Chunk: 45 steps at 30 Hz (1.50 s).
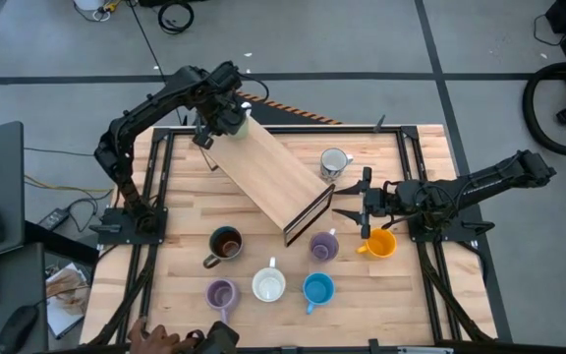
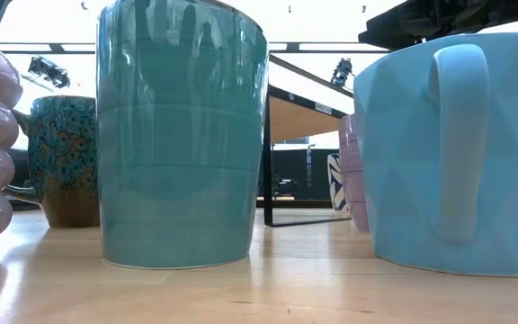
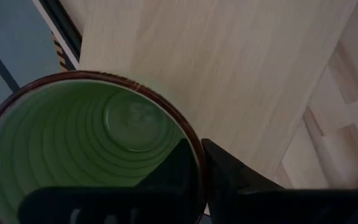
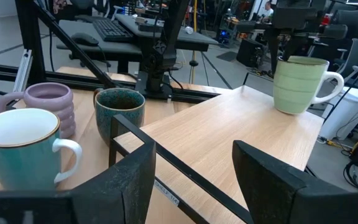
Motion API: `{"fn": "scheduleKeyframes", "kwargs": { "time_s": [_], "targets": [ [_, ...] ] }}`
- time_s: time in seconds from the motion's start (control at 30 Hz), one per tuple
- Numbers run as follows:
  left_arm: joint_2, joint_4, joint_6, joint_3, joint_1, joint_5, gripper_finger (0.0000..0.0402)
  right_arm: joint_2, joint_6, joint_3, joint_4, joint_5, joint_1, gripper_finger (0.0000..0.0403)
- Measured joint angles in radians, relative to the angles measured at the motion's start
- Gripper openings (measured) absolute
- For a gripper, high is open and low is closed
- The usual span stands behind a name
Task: Place coffee mugs
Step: Put the green patterned mug on the shelf
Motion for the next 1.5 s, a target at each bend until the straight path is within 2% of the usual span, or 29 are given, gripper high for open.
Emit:
{"fn": "scheduleKeyframes", "kwargs": {
  "time_s": [0.73,1.03,1.5],
  "targets": [
    [0.0,0.047,0.082,-0.001,-0.002,-0.058,0.0032,0.0,-0.009,0.0,0.002,0.0,0.0,0.0219],
    [-0.001,0.052,0.12,0.0,0.005,0.028,0.0033,0.0,-0.009,0.0,0.002,0.0,0.0,0.0219],
    [-0.002,0.054,0.107,0.0,0.005,0.061,0.0034,0.0,-0.011,0.0,0.003,0.0,0.0,0.0219]
  ]
}}
